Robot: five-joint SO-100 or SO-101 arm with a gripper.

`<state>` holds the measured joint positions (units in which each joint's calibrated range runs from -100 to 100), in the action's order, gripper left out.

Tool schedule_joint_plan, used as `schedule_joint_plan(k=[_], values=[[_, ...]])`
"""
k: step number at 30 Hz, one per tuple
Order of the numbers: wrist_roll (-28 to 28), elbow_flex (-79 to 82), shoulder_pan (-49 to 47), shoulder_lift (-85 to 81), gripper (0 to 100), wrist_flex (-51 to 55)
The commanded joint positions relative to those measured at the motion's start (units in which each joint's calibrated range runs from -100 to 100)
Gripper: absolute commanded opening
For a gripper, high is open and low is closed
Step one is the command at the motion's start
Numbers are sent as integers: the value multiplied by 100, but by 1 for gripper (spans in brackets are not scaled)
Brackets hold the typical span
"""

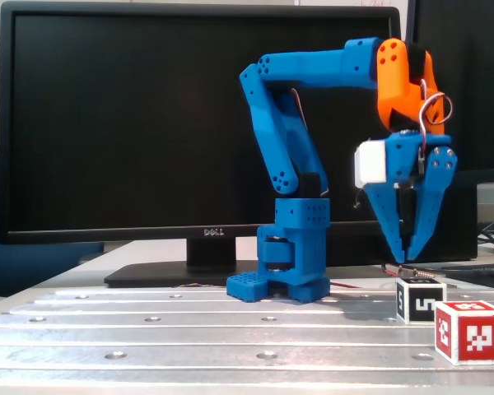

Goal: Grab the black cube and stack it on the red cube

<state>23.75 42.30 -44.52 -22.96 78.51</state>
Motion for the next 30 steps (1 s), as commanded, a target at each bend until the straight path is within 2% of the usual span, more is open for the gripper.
schedule_joint_plan(k=[1,6,11,20,30], values=[[113,71,33,-26,10,20],[113,180,4,-35,21,20],[108,189,-4,-18,28,20],[77,189,-107,-10,28,131],[98,560,-107,-1,28,-228]])
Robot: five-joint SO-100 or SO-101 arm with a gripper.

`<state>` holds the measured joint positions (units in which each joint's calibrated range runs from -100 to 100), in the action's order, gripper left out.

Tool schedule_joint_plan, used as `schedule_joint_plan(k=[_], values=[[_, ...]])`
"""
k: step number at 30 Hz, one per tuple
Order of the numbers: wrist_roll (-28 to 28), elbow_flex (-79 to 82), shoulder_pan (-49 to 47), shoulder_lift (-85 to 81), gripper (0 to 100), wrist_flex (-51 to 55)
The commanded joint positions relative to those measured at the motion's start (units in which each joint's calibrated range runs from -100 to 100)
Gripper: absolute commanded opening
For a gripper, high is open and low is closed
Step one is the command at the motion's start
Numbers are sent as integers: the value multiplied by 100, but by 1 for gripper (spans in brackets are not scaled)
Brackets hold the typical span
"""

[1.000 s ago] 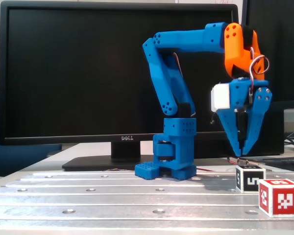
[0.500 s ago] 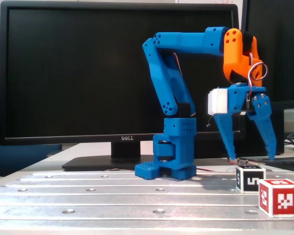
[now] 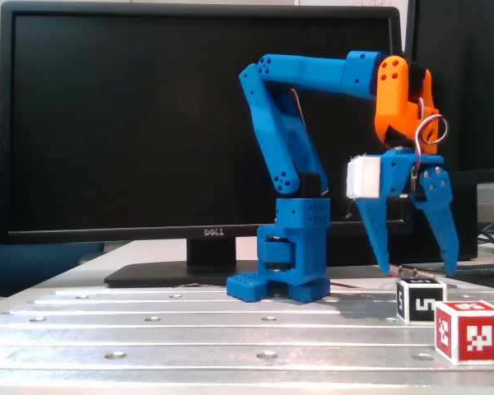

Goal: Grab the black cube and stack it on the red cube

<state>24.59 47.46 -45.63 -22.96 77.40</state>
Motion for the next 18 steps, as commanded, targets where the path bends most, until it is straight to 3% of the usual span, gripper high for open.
schedule_joint_plan(k=[1,18], values=[[14,79,4,-1,28,-177],[-18,450,-107,24,28,-715]])
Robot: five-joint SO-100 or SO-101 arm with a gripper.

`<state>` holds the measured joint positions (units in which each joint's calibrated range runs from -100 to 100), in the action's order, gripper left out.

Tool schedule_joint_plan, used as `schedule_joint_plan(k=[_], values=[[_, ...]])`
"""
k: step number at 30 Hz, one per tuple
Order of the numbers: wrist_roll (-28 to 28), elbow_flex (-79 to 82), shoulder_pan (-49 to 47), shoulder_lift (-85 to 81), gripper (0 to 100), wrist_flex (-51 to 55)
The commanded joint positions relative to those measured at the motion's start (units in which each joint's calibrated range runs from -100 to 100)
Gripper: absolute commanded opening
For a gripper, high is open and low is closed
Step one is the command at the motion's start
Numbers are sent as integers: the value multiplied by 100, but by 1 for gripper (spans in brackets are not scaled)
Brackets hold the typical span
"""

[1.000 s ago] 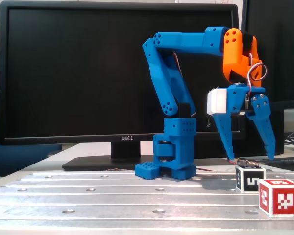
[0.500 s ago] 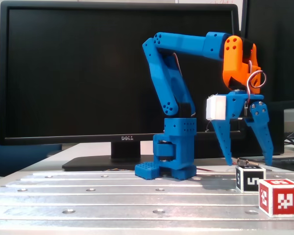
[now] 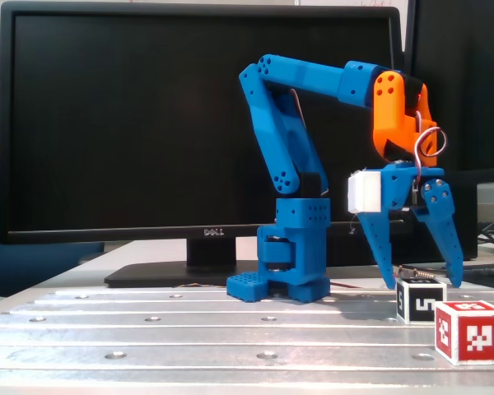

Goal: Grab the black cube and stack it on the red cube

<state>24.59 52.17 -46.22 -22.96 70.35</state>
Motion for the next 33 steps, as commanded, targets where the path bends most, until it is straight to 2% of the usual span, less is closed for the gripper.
schedule_joint_plan(k=[1,7,33], values=[[-18,-39,-55,74,28,-10],[-28,-138,-70,684,28,-36],[-49,-165,-92,742,28,-327]])
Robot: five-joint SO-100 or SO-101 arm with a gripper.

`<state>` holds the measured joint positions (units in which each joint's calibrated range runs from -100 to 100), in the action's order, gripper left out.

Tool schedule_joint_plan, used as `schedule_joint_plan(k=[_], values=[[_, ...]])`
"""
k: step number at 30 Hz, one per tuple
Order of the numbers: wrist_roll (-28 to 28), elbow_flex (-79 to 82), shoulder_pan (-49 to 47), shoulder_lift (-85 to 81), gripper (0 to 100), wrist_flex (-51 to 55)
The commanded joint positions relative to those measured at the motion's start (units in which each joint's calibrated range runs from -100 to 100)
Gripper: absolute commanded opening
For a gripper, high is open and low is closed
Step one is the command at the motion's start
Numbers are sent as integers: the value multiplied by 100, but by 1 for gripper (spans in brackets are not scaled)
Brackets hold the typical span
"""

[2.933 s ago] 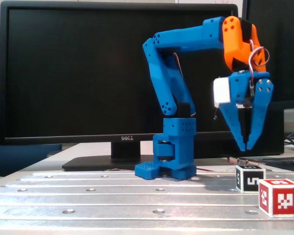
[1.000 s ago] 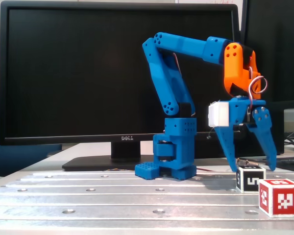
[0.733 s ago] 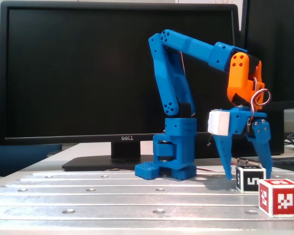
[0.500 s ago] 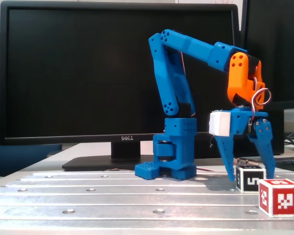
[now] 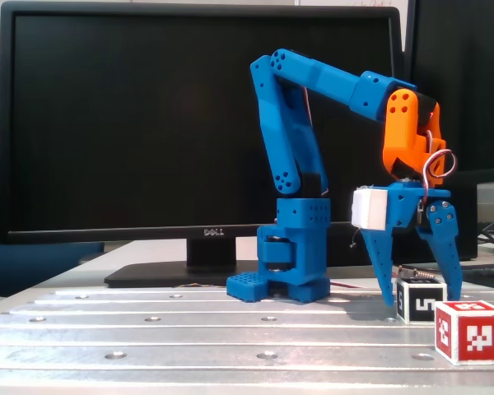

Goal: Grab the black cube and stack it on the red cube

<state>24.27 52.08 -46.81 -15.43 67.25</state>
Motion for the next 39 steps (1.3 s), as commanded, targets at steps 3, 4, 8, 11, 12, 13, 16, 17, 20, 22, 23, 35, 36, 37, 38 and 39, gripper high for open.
schedule_joint_plan(k=[3,4,8,11,12,13,16,17,20,22,23,35,36,37,38,39], values=[[-18,-202,-84,6,28,-26],[-18,-247,-84,15,27,-35],[-18,-337,-84,15,23,-52],[-18,-337,-84,15,23,-52],[-18,-337,-84,23,23,-52],[-18,-337,-84,23,22,-52],[-18,-337,-84,23,22,-52],[-18,-337,-84,23,22,-52],[-18,-319,-84,23,22,-52],[-18,-310,-84,23,22,-52],[-18,-310,-84,23,21,-52],[-23,-346,-84,6,17,-52],[-23,-346,-84,-19,17,-52],[-18,-346,-84,-36,17,-52],[-13,-346,-84,-36,17,-52],[-13,-346,-84,-44,17,-43]])
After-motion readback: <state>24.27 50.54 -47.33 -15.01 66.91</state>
